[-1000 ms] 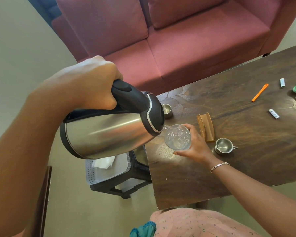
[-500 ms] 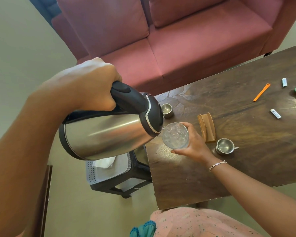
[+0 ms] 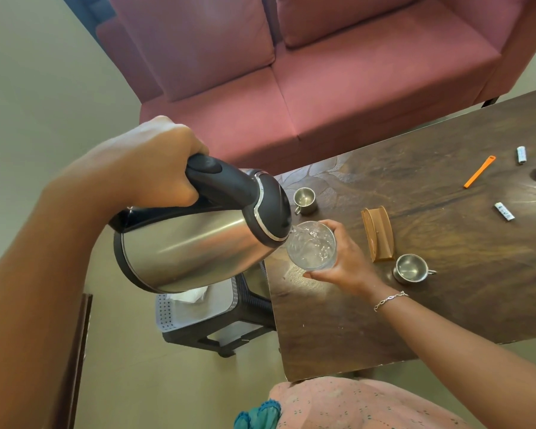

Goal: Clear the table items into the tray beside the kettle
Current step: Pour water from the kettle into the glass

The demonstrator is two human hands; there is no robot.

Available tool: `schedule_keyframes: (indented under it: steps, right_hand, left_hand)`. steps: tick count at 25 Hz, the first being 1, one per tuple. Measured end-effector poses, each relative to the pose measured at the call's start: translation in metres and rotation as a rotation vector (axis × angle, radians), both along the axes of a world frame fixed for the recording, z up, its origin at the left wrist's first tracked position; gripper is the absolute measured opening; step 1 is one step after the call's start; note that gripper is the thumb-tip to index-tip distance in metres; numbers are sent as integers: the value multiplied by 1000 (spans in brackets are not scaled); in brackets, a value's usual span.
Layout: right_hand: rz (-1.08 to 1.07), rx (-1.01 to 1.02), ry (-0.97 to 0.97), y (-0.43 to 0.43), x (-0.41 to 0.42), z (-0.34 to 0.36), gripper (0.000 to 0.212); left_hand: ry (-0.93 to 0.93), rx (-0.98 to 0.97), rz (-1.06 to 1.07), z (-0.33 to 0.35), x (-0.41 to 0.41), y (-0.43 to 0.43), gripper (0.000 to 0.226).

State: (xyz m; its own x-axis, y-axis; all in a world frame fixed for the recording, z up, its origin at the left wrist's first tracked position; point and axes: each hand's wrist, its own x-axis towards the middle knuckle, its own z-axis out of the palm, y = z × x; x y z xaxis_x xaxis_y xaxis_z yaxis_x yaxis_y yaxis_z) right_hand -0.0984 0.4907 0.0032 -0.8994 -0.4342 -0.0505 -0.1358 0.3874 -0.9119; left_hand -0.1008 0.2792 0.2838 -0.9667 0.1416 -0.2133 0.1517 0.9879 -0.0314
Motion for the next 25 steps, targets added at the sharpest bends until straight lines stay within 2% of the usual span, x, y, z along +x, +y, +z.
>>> schedule_keyframes:
  steps: [3, 6, 9, 11, 14, 16, 19, 23, 25]
  right_hand:
    - [7, -23, -10, -5, -4, 5, 96]
    - [9, -37, -1, -12, -8, 9, 95]
    - [25, -19, 10, -21, -8, 12, 96]
    - [37, -18, 15, -28, -9, 12, 96]
    - [60, -27, 9, -39, -11, 10, 96]
    - [64, -29, 0, -48, -12, 8, 97]
    - [62, -31, -5, -60, -13, 3, 95]
    - [67, -32, 4, -77, -13, 1, 93]
    - [68, -29, -1, -88, -12, -1, 93]
  left_hand:
    - [-8, 84, 23, -4, 9, -15, 11]
    - [-30, 185, 50, -9, 17, -38, 43]
    - [-29, 230, 50, -21, 26, -65, 50]
    - [-20, 256, 88, -32, 32, -82, 44]
    - [-6, 283, 168, -49, 44, -111, 20]
    - [16, 327, 226, -63, 54, -131, 20]
    - [27, 482, 359, -85, 72, -161, 32]
    - [59, 724, 587, -132, 98, -198, 29]
    - [103, 863, 694, -163, 111, -209, 39]
